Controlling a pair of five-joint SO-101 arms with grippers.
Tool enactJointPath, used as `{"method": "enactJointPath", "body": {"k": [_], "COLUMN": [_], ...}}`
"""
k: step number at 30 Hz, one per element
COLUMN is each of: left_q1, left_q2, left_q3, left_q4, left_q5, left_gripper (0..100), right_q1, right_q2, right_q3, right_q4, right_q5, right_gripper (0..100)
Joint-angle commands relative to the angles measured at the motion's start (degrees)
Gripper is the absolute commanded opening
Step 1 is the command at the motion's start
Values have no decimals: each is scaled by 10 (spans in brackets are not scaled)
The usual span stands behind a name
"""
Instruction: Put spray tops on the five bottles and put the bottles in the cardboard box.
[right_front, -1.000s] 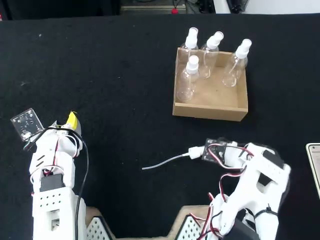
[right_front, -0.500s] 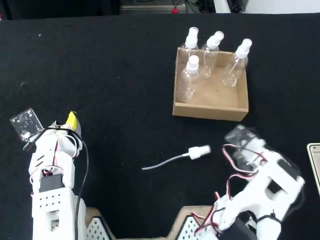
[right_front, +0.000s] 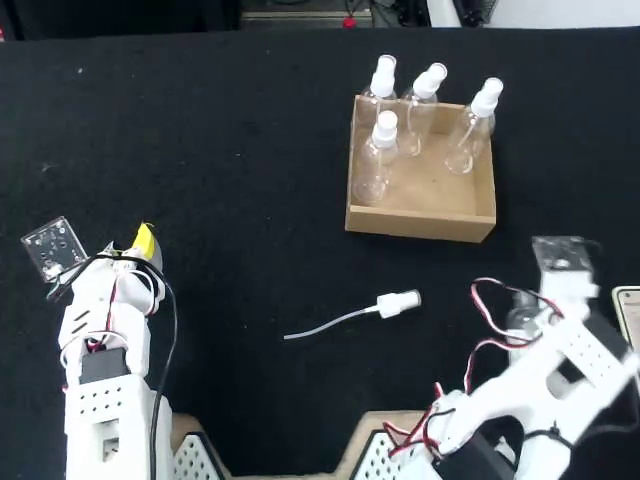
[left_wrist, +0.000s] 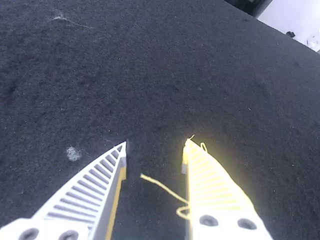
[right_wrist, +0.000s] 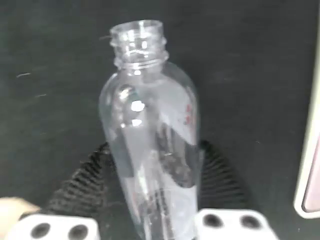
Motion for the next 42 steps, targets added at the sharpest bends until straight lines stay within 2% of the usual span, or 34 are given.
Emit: {"method": "enactJointPath", "body": {"k": [1,6,15,21,23,27,33,38,42], "left_q1": [0,-1,-1,0,0,0,0,0,0], "left_q2": [-8,-8,-8,-8,-8,-8,-8,-8,-8], "left_q3": [-7,-8,-9,-8,-8,-8,-8,-9,-9], "left_q4": [-11,-11,-11,-11,-11,-11,-11,-11,-11], "left_q5": [1,1,1,1,1,1,1,1,1], "left_gripper": [177,177,177,177,177,177,177,177,177], "right_q1": [-62,-81,-80,-83,-105,-166,-222,-269,-278], "right_q2": [1,1,29,141,191,253,215,122,55], "right_q3": [-69,-106,-125,-286,-343,-374,-307,-202,-133], "right_q4": [75,102,119,237,289,348,288,229,159], "right_q5": [-17,-69,-70,-67,-60,13,17,14,-5], "right_gripper": [230,240,244,244,244,244,244,244,244]}}
